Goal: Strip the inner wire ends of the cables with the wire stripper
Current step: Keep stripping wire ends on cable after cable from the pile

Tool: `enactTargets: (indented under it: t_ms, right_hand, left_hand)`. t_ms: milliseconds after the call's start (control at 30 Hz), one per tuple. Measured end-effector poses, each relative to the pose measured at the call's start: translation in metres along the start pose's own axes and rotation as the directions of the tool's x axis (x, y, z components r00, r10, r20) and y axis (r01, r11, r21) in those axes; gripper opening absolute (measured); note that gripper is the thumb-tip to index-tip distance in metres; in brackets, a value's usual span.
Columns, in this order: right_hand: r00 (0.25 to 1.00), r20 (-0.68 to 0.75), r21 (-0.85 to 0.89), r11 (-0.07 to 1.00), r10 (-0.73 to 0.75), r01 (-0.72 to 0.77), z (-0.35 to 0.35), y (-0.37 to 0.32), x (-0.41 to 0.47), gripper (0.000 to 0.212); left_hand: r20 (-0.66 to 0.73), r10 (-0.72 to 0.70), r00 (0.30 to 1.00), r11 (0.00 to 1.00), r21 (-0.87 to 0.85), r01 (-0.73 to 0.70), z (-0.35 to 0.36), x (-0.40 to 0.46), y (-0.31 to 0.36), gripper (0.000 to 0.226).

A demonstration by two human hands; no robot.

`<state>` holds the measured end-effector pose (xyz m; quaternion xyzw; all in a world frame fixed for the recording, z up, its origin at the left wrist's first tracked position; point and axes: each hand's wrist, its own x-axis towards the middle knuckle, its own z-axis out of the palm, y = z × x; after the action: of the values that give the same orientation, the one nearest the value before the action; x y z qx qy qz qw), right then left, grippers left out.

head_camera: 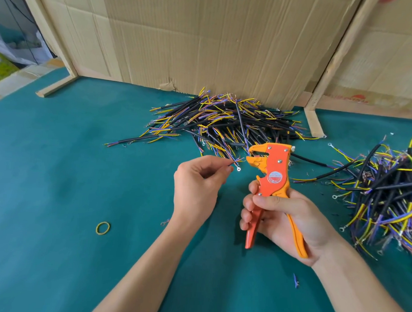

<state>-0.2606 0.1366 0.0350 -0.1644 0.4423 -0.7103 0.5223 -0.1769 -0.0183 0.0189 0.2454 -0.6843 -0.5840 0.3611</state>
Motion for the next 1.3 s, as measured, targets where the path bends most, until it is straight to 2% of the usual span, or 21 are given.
enactTargets:
  t_ms: [233,633,967,1300]
  right_hand:
    - [1.000,0.005,-0.013,1.000,0.010,-0.010,0.0005,-0.0005,-0.0001,0.038]
    - [0.999,0.033,-0.032,0.999,0.024,-0.023,0.0009,-0.0010,0.0011,0.031]
    - [0.999,0.029,-0.036,0.999,0.023,-0.022,-0.0004,0.0001,0.0016,0.032]
    - [0.999,0.035,-0.056,0.998,0.018,-0.016,0.0003,-0.0003,0.0018,0.036]
  left_hand:
    - [-0.042,-0.005,0.999,1.000,-0.019,0.005,-0.0009,0.0004,-0.0006,0.021]
    - [-0.016,0.040,0.999,0.999,0.027,-0.040,-0.0002,0.0011,-0.0015,0.019]
    - [0.046,0.107,0.993,0.974,0.197,-0.114,0.0008,-0.0012,0.0024,0.023]
    - [0.006,0.122,0.992,0.986,0.113,-0.122,0.0002,-0.0015,0.0057,0.021]
